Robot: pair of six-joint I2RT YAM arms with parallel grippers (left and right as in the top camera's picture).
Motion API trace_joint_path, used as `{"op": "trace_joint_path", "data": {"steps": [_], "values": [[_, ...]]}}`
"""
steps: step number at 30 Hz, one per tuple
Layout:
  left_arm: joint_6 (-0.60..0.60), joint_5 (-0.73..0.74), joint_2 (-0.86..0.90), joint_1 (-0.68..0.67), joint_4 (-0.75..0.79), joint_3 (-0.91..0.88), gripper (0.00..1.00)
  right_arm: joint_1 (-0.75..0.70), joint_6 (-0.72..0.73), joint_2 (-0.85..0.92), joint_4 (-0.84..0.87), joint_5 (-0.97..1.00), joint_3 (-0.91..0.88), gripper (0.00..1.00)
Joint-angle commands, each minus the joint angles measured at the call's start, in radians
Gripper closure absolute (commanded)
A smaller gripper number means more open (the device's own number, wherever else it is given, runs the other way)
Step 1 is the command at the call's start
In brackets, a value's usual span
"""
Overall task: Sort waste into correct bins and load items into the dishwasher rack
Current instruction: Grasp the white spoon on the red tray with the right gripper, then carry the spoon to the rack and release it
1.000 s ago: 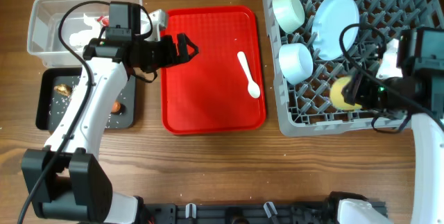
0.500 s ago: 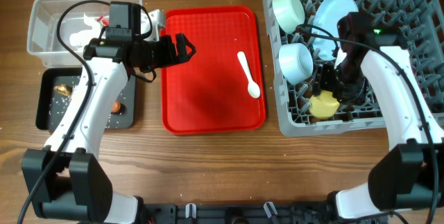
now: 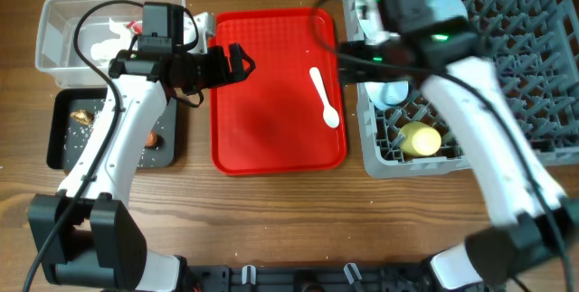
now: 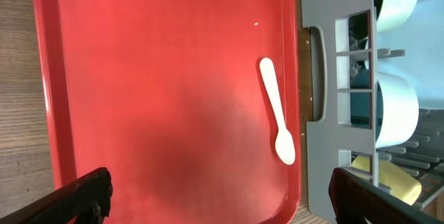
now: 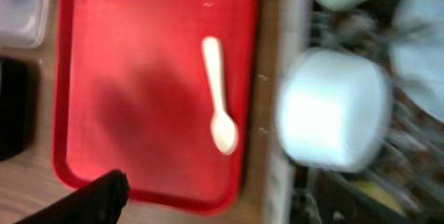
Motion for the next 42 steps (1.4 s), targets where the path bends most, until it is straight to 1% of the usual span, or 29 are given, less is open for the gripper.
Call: {"op": "trace_joint_path", "data": {"steps": [1,2,4,5,7,8,12,14,16,17,20,22,23,26,29,35,37,39,40,42], "values": [[0.006,-0.045,-0.007,-0.002,0.005,0.010,0.00,0.061,-0.037,0.171,0.083,-0.008,0.004,0.19],[0.006,-0.097,-0.007,-0.002,-0.006,0.010,0.00,0.066,-0.051,0.211,0.108,-0.007,0.004,0.22],[0.002,-0.216,-0.007,-0.002,-0.032,0.010,0.00,0.066,-0.077,0.312,0.151,-0.003,0.004,0.33],[-0.026,-0.262,-0.007,-0.002,-0.040,0.010,0.00,0.066,-0.082,0.346,0.162,-0.003,0.004,0.35],[-0.072,-0.350,-0.007,-0.002,-0.051,0.010,0.00,0.066,-0.099,0.407,0.180,-0.003,0.004,0.36],[-0.074,-0.379,-0.007,-0.002,-0.055,0.010,0.00,0.066,-0.102,0.439,0.190,-0.003,0.004,0.37],[-0.074,-0.402,-0.007,-0.002,-0.058,0.010,0.00,0.066,-0.101,0.528,0.204,0.024,0.004,0.37],[-0.074,-0.402,-0.007,-0.002,-0.058,0.010,0.00,0.066,-0.102,0.553,0.216,0.023,0.002,0.41],[-0.074,-0.402,-0.007,-0.002,-0.058,0.010,0.00,0.066,-0.102,0.565,0.234,0.023,-0.010,0.48],[-0.074,-0.402,-0.007,-0.002,-0.058,0.010,0.00,0.066,-0.101,0.565,0.243,0.023,-0.024,0.54],[-0.074,-0.402,-0.007,-0.002,-0.057,0.010,0.00,0.066,-0.099,0.565,0.248,0.010,-0.063,0.81],[-0.074,-0.402,-0.007,-0.002,-0.057,0.010,0.00,0.066,-0.100,0.565,0.237,-0.032,-0.064,0.94],[-0.074,-0.402,-0.007,-0.002,-0.057,0.010,0.00,0.066,-0.099,0.565,0.237,-0.053,-0.064,0.95],[-0.074,-0.402,-0.007,-0.002,-0.058,0.010,0.00,0.060,-0.100,0.548,0.197,-0.079,-0.046,0.96],[-0.074,-0.402,-0.007,-0.002,-0.058,0.010,0.00,0.050,-0.103,0.464,0.123,-0.079,-0.005,0.96],[-0.074,-0.402,-0.007,-0.002,-0.057,0.010,0.00,0.013,-0.124,0.128,0.063,-0.072,-0.004,0.96],[-0.074,-0.402,-0.007,-0.002,-0.057,0.010,0.00,-0.037,-0.128,0.000,0.021,-0.007,-0.004,0.95],[-0.074,-0.402,-0.007,-0.002,-0.057,0.010,0.00,-0.115,-0.129,-0.093,-0.027,0.126,-0.004,0.96],[-0.074,-0.402,-0.007,-0.002,-0.057,0.010,0.00,-0.156,-0.131,-0.114,-0.050,0.205,-0.005,0.96],[-0.074,-0.402,-0.007,-0.002,-0.057,0.010,0.00,-0.224,-0.182,-0.115,-0.066,0.270,-0.019,0.96]]}}
